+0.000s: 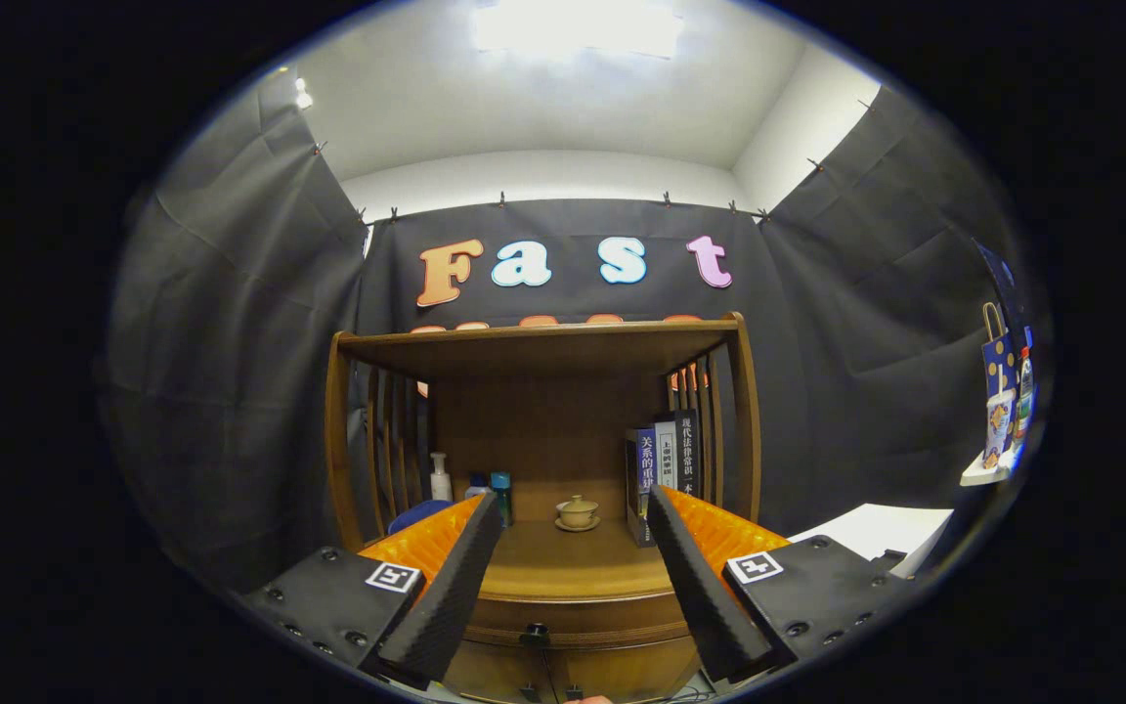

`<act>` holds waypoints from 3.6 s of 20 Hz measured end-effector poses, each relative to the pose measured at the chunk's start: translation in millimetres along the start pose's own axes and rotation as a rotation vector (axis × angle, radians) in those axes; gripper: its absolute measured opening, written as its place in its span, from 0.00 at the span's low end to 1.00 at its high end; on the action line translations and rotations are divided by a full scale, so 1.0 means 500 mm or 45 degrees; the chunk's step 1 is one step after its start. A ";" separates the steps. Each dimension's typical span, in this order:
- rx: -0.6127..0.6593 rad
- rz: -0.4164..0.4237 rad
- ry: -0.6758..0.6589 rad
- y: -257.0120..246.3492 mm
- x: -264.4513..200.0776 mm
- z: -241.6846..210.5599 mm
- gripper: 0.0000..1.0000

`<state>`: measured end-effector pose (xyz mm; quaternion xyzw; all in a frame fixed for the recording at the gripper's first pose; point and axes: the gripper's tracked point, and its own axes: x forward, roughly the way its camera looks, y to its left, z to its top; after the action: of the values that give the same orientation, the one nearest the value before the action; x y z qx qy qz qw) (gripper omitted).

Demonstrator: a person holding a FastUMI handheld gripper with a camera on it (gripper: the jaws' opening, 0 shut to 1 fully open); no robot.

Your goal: Pull open the drawer, take out the items inside it, and place them on the countertop above the cabinet.

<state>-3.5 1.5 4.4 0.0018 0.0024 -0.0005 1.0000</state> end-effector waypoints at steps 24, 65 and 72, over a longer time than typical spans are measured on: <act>0.005 0.007 0.012 0.007 -0.013 0.000 0.98; 0.005 0.009 0.013 0.012 -0.019 0.003 0.98; 0.021 0.038 0.029 0.031 0.021 -0.026 0.98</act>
<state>7.1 17.2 -8.7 0.0102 0.0138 0.0145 0.9997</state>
